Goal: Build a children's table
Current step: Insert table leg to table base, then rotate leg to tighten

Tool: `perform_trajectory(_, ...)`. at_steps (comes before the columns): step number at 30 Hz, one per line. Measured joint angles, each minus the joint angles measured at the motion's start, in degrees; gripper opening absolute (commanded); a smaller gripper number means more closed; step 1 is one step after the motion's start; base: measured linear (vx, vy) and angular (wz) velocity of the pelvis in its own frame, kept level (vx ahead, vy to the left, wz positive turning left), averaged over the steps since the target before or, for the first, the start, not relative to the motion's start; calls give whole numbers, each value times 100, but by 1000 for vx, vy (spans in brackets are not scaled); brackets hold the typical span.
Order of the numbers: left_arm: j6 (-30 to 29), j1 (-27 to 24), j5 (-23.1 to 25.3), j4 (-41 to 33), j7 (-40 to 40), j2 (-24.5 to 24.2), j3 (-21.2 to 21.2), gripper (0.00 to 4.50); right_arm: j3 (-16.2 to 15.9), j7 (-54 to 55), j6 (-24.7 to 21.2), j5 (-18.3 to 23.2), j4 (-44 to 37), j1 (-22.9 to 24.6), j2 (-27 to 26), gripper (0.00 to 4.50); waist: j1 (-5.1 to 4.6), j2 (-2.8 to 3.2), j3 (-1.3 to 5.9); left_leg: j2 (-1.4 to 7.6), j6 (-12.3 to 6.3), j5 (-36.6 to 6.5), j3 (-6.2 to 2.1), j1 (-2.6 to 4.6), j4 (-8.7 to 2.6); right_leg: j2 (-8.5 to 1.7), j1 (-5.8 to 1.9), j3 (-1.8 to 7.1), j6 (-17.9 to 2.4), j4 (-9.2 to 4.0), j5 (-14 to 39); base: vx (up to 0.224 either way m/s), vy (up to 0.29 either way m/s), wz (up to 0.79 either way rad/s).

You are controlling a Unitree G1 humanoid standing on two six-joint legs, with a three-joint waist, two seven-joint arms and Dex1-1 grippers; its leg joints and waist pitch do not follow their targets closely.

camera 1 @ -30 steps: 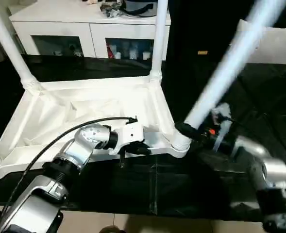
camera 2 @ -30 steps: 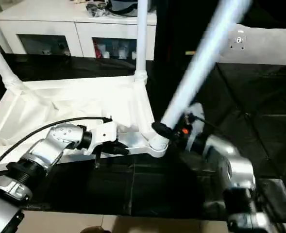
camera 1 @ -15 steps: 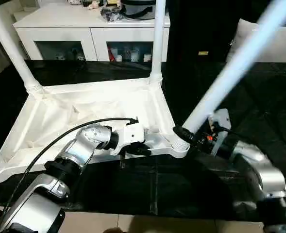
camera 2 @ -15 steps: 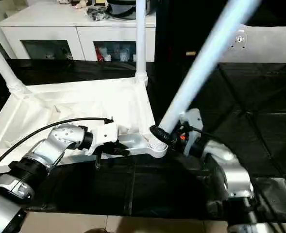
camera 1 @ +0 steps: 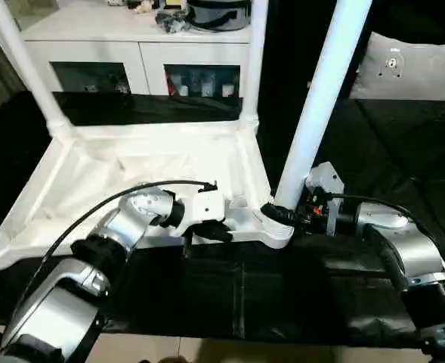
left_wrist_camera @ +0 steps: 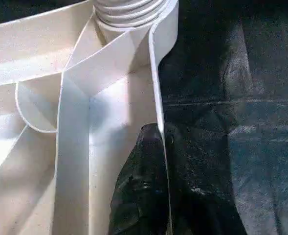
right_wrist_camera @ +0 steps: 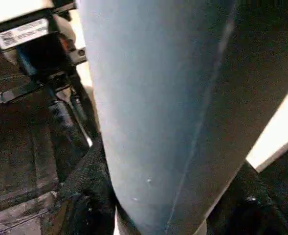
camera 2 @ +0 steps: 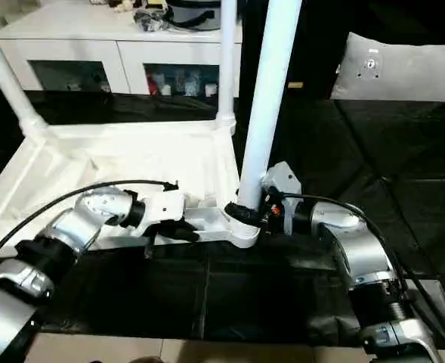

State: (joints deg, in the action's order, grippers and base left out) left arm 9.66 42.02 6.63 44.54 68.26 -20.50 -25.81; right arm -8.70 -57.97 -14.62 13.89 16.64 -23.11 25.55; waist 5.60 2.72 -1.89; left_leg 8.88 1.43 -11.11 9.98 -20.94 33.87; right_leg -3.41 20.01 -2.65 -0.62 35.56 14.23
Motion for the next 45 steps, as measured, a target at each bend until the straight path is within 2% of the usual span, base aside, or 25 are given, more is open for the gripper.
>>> perform_trajectory(6, 55, 139, 33, 173, 120, -29, -19, 0, -28, -57, -13, 4, -4, -28, -39, 188, -22, 1, 2, 0, 0, 0, 2, 0, -29, 2, -1, -7, 0, -28, 0, 0, 0, 0)
perform_trajectory(10, -212, 93, -46, 92, 196, -68, 53, 0, -16, 201, -137, 1, -159, 51, -162, 188, -51, -3, 4, 0, 1, 0, 4, 4, -37, 2, -2, -6, 0, -33, 0, 0, 0, 0)
perform_trajectory(14, -1321, -517, -134, -914, -143, -145, 358, 0, 160, 1280, -615, -74, -759, 407, -670, 188, -112, -26, 16, -1, 22, 11, 25, 62, -89, 4, -19, 15, 1, -41, 2, 0, 0, 0)
perform_trajectory(17, -2055, -802, -118, -1471, -543, 27, 469, 0, 198, 1829, -865, -204, -961, 520, -845, 188, -135, -26, 13, -2, 25, 12, 30, 102, -94, 1, -10, 18, 49, -54, 30, 0, 0, 0)
perform_trajectory(21, -3110, -883, -6, -1973, -1184, 531, 530, 0, 458, 2636, -1048, -373, -777, 339, -1156, 188, -217, -36, 8, -8, 25, 11, 30, 93, -96, 0, -11, 27, 55, -104, 35, 0, 0, 0)
perform_trajectory(25, -3694, -882, 222, -2298, -1669, 906, 427, 0, 662, 3301, -1142, -489, -499, 92, -1418, 188, -260, -63, 1, -9, 24, 11, 33, 83, -107, 0, -10, 27, 47, -146, 30, 0, 0, 0)
perform_trajectory(28, -3970, -927, 340, -2580, -1795, 920, 282, 0, 701, 3581, -1183, -519, -445, -4, -1556, 188, -292, -79, 1, -9, 24, 11, 35, 86, -118, 0, -8, 26, 39, -148, 24, 0, 0, 0)
perform_trajectory(35, -4035, -964, 388, -2740, -1859, 797, 284, 0, 703, 3677, -1183, -556, -246, -219, -1710, 188, -345, -87, 5, -8, 33, 16, 34, 86, -166, 4, -12, 16, 33, -144, -35, 0, 0, 0)
perform_trajectory(40, -3752, -964, 445, -2682, -1866, 658, 246, 0, 707, 3691, -1166, -561, -119, -316, -1750, 188, -369, -97, 0, -7, 34, 16, 34, 87, -172, 5, -7, 17, 36, -146, -33, 0, 0, 0)
perform_trajectory(41, -3725, -964, 445, -2679, -1866, 641, 239, 0, 707, 3687, -1161, -559, -100, -329, -1750, 223, -375, -99, -1, -7, 34, 16, 34, 87, -172, 5, -6, 18, 36, -146, -33, 0, 0, 0)
perform_trajectory(43, -3677, -965, 443, -2680, -1866, 605, 230, 0, 711, 3675, -1150, -545, -55, -342, -1754, 223, -385, -105, -3, -7, 34, 15, 34, 87, -172, 5, -4, 19, 37, -147, -33, 0, 0, 0)
perform_trajectory(44, -3656, -968, 442, -2679, -1866, 596, 231, 0, 730, 3682, -1142, -546, -29, -342, -1757, 247, -386, -106, -4, -7, 35, 15, 34, 87, -172, 6, -2, 19, 37, -147, -33, 0, 0, 0)
perform_trajectory(45, -3576, -979, 441, -2670, -1866, 578, 235, 0, 733, 3672, -1119, -547, -24, -340, -1754, 247, -385, -106, -4, -7, 36, 15, 34, 87, -172, 6, -3, 19, 37, -147, -33, 0, 0, 0)
